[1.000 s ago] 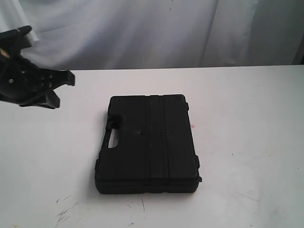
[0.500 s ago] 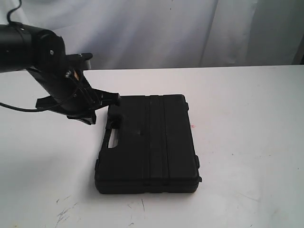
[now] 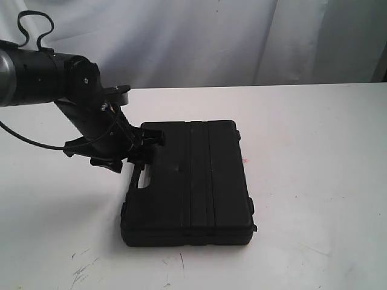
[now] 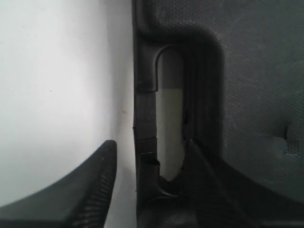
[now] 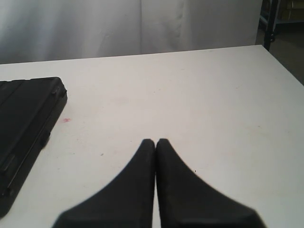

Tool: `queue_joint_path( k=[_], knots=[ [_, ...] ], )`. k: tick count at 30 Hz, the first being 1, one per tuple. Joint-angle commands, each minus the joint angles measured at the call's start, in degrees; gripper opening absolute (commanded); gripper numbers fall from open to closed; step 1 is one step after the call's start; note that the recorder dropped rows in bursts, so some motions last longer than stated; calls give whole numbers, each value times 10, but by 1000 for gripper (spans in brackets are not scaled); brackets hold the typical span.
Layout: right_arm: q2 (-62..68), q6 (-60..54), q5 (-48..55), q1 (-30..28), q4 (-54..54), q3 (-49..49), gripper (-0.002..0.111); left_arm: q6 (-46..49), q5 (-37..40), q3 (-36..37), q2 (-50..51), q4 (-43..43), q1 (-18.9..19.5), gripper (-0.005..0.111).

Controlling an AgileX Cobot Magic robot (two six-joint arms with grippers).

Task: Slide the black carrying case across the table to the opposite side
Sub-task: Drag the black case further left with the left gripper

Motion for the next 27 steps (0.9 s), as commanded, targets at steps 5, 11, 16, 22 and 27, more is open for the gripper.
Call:
queue_joint_path(
  k=[5,11,16,22,27],
  knots=[
    [-4,-1,0,-2,-6,2,0,9,-23,-4,14,-14,-3,46],
    [-4,-1,0,-2,-6,2,0,9,-21,-4,43,-11,-3,46],
    [-4,-1,0,-2,-6,2,0,9,-24,-4,58,-11,-3,43],
    [-4,-1,0,-2,-6,2,0,9,-27,-4,64,-10,-3,30],
    [-4,-1,0,-2,-6,2,0,12,-26,-4,64,10,-3,0]
  ],
)
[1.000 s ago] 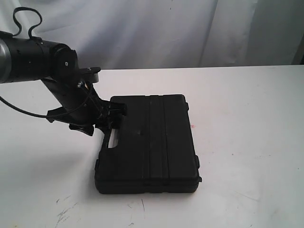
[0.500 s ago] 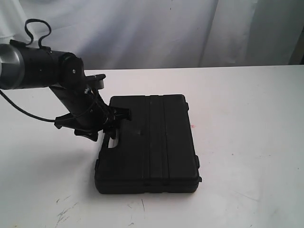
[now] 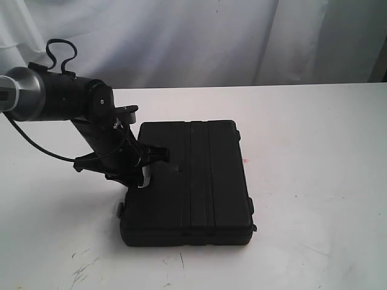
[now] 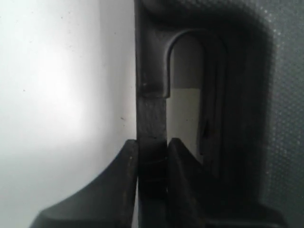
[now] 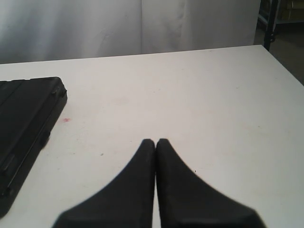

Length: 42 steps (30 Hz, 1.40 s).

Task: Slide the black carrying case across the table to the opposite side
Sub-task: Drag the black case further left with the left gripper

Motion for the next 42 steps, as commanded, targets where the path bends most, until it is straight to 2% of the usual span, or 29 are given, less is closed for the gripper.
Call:
queue_joint_path(
  k=[1,9,14,23,29,35,42],
  knots=[
    [-4,-1,0,-2,-6,2,0,5,2,-3,1,26,-3,0],
    [-4,-1,0,-2,-6,2,0,-2,33,1,1,70,1,0],
    [-4,-1,0,-2,-6,2,0,-2,64,1,-2,81,32,0],
    [-4,-1,0,-2,-6,2,0,-2,136,1,-2,157,98,0],
    [-4,-1,0,-2,-6,2,0,-16,138,29,-10,222,131,0],
    [-4,-1,0,-2,-6,2,0,-15,138,40,-14,241,160,0],
    [-4,-1,0,-2,-6,2,0,-15,138,40,-15,271,165,0]
  ],
)
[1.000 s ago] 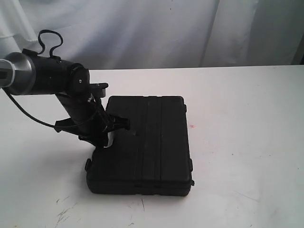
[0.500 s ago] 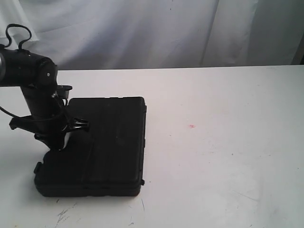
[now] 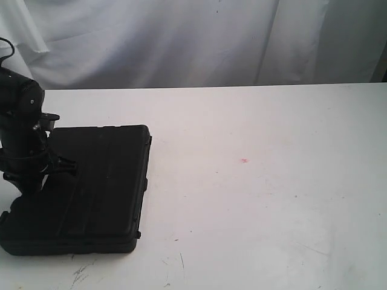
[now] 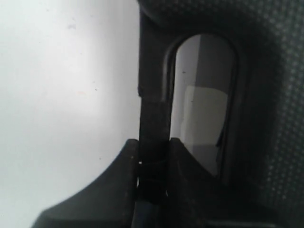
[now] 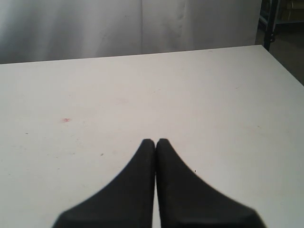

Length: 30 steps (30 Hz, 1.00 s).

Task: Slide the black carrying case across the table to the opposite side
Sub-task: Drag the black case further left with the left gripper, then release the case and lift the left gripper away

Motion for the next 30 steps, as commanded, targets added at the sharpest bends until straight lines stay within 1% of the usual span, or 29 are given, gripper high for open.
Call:
queue_joint_path(
  k=[1,8,10,11,12,13,15,17,20,22,23,24,25,26,28,30],
  knots=[
    [-4,-1,0,-2,-6,2,0,-5,10,5,0,30,4,0],
    [-4,-1,0,-2,-6,2,0,-11,10,5,0,36,4,1],
    [-4,-1,0,-2,-6,2,0,-11,7,5,-3,36,4,11],
    [-4,-1,0,-2,-6,2,0,-10,5,5,-11,36,4,24],
    [-4,-1,0,-2,-6,2,0,-10,4,5,-16,36,4,30],
    [-4,-1,0,-2,-6,2,0,-10,-2,4,-25,38,4,42],
    [-4,-1,0,-2,-6,2,0,-11,-5,3,-50,35,4,61],
    [-4,-1,0,-2,-6,2,0,-11,-6,3,-74,31,4,65],
    [-4,-1,0,-2,-6,2,0,-23,-6,3,-120,23,4,61],
    [-4,-1,0,-2,-6,2,0,-25,-9,3,-162,16,4,45],
    [-4,-1,0,-2,-6,2,0,-23,-11,3,-183,4,3,35],
    [-4,-1,0,-2,-6,2,0,-13,-12,3,-204,-11,3,23],
    [-4,-1,0,-2,-6,2,0,5,-12,4,-236,-30,3,7],
    [-4,-1,0,-2,-6,2,0,27,-16,9,-269,-57,3,1],
    [-4,-1,0,-2,-6,2,0,29,-37,31,-323,-82,3,0],
    [-4,-1,0,-2,-6,2,0,29,-67,68,-378,-93,3,0]
  ],
)
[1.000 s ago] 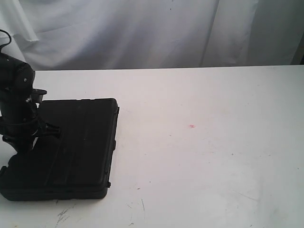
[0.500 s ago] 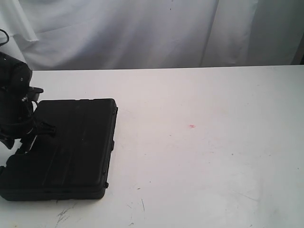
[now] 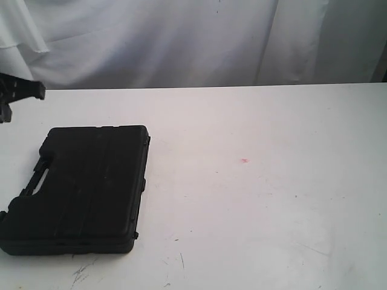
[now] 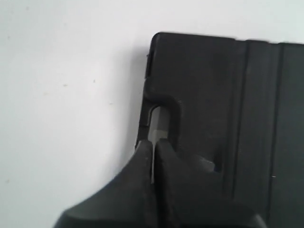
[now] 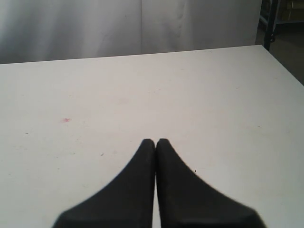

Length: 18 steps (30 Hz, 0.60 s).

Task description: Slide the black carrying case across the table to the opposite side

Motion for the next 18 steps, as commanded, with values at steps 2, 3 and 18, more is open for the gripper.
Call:
queue_joint_path(
  k=[2,3,18],
  knots=[
    [-4,-1,0,-2,-6,2,0,9,-76,106,-156,-40,0,0],
    [-4,-1,0,-2,-6,2,0,7,-88,130,-183,-43,0,0],
    [-4,-1,0,-2,-6,2,0,5,-144,389,-630,-71,0,0]
  ],
)
